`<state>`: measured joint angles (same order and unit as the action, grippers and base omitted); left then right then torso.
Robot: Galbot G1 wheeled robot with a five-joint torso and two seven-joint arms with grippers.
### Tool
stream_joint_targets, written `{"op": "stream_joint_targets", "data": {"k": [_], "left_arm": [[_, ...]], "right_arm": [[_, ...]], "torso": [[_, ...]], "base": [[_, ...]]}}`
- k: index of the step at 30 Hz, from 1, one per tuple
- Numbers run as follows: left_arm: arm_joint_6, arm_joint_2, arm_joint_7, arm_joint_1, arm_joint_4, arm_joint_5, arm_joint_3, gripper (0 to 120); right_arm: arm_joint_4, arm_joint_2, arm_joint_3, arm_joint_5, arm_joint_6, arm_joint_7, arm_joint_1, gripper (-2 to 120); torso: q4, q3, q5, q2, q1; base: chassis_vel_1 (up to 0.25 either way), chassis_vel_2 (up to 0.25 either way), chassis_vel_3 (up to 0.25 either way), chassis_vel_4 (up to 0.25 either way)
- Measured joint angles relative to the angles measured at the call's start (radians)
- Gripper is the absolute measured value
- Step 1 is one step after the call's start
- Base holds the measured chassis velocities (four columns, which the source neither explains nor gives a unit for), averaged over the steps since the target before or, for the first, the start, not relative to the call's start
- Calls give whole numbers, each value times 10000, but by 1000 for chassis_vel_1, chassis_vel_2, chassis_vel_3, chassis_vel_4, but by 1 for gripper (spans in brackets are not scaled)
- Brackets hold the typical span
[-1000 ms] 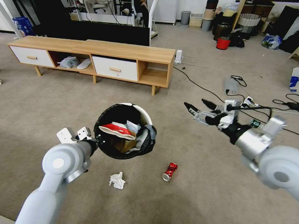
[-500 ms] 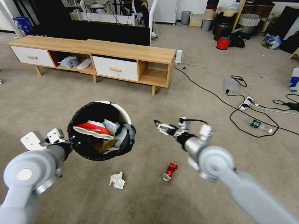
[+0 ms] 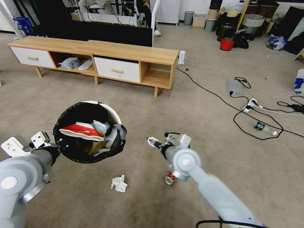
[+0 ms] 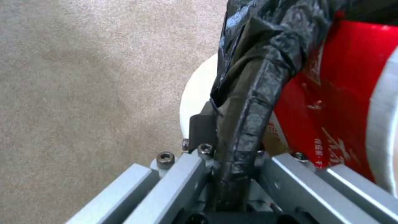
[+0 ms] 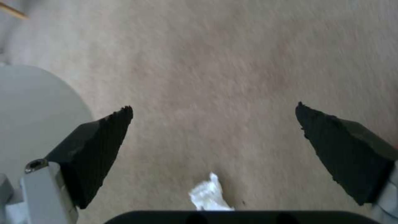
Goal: Pick up the trash bin and place the garbage on the floor into it.
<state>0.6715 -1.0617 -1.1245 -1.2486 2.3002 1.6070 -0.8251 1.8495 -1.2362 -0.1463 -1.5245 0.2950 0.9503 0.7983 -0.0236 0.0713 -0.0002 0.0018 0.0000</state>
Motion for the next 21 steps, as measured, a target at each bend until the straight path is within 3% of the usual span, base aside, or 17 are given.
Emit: {"op": "stream_joint_targets", "data": {"k": [3,9,21], "left_arm": [[32,0,86,-24,-50,-23,-76,0],[74,101,249,125,-338,-18,-127,0],[144,40,533,275,-752,-157,-13,0]], "right_arm": [[-280,-383,-82,-239,12,742,36,100],[-667,-390,-334,-556,197,1642,255,100],[-1504,17,-618,-1639,434,2096,35,100]], "torso": [[1,0,0,0,0],[0,0,1,0,0],[0,-1,2,-1,0]], "base": [[0,0,0,0],[0,0,0,0],[0,0,0,0]]}}
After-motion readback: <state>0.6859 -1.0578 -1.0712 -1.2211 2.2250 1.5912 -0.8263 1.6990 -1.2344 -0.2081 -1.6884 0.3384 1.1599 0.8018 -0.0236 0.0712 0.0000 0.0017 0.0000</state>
